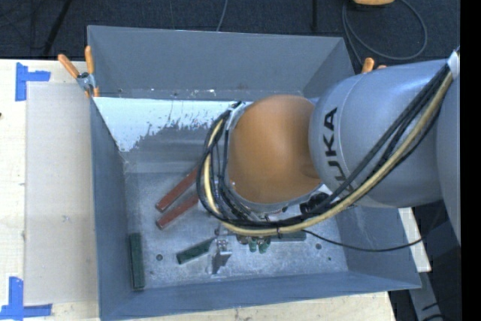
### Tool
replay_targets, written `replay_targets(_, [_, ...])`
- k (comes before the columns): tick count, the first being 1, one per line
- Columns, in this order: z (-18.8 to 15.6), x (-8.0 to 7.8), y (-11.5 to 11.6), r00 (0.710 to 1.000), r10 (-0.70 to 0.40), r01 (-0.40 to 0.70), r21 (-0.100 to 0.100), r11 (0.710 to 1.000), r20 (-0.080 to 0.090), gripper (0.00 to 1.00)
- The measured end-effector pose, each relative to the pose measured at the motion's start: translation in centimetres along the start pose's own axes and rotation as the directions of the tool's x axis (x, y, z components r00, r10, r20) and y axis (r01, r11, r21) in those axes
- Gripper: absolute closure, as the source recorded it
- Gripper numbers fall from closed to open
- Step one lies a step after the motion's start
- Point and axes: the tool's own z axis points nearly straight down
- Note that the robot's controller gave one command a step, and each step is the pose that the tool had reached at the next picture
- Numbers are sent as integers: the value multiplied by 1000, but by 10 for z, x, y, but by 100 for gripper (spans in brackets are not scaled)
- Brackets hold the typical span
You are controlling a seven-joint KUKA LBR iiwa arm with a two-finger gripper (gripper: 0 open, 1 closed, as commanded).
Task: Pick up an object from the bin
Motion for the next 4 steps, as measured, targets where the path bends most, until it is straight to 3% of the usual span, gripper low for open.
replay_targets(1, [109,-16,-23,998,56,-56,-3,998,2,100])
replay_targets(2, [109,-16,-23,998,57,-57,-3,998,2,100])
replay_targets(3, [-38,-14,-17,999,34,-34,-1,999,3,100])
replay_targets(4, [-38,-14,-17,999,34,-34,-1,999,2,100])
